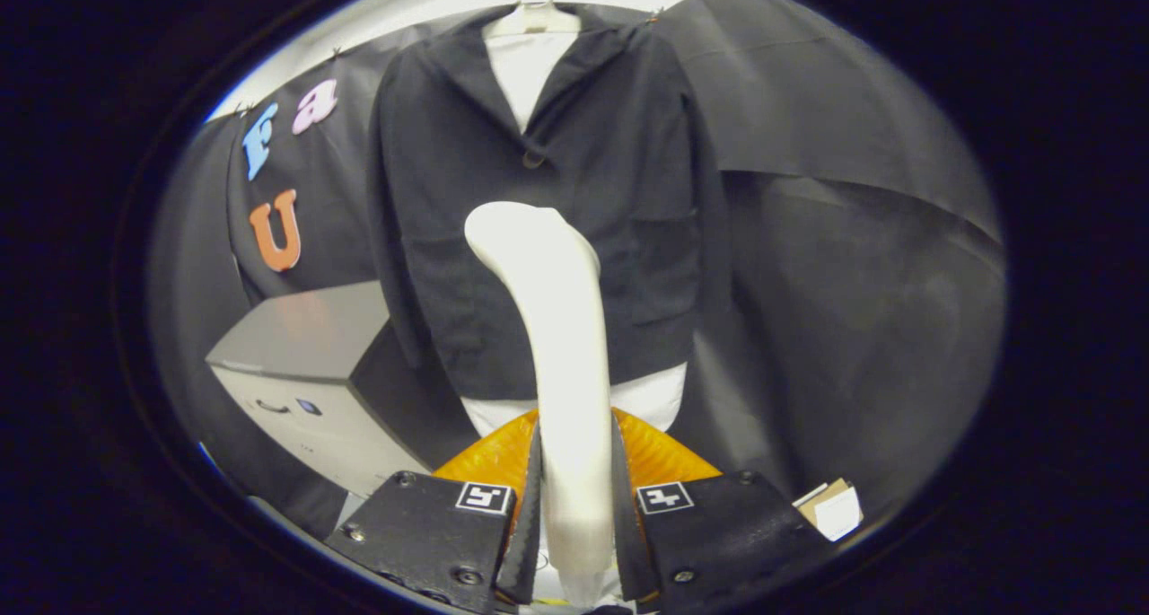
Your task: Iron the clothes twice with a garment steamer, once on the left side and once on the right side.
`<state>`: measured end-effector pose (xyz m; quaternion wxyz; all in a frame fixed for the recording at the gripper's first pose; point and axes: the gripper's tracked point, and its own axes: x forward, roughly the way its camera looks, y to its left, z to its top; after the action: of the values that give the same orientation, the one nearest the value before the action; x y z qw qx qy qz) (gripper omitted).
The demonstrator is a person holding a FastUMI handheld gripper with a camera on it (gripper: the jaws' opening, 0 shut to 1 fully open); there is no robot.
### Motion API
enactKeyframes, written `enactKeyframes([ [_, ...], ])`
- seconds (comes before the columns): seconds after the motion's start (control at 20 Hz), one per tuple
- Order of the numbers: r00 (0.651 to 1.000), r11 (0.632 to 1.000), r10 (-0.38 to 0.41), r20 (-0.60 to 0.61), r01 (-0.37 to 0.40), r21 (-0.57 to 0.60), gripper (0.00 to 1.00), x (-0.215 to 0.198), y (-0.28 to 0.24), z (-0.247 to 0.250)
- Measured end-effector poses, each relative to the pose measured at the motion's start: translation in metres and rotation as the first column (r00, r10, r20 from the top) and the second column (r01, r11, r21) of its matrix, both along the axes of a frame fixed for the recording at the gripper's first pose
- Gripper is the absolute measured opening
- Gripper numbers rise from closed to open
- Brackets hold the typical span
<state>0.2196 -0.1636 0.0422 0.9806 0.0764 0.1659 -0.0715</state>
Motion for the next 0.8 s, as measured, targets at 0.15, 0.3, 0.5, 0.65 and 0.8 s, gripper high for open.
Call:
enactKeyframes([
  [0.15, 0.997, 0.999, -0.035, 0.064, 0.033, 0.024, 0.38, -0.01, -0.029, 0.038],
  [0.3, 0.99, 0.997, -0.066, 0.128, 0.059, 0.053, 0.38, -0.009, -0.051, 0.078],
  [0.5, 0.972, 0.993, -0.102, 0.214, 0.086, 0.081, 0.38, 0.003, -0.078, 0.134],
  [0.65, 0.959, 0.991, -0.118, 0.258, 0.095, 0.097, 0.38, 0.014, -0.089, 0.173],
  [0.8, 0.95, 0.991, -0.122, 0.287, 0.1, 0.091, 0.38, 0.03, -0.096, 0.203],
])
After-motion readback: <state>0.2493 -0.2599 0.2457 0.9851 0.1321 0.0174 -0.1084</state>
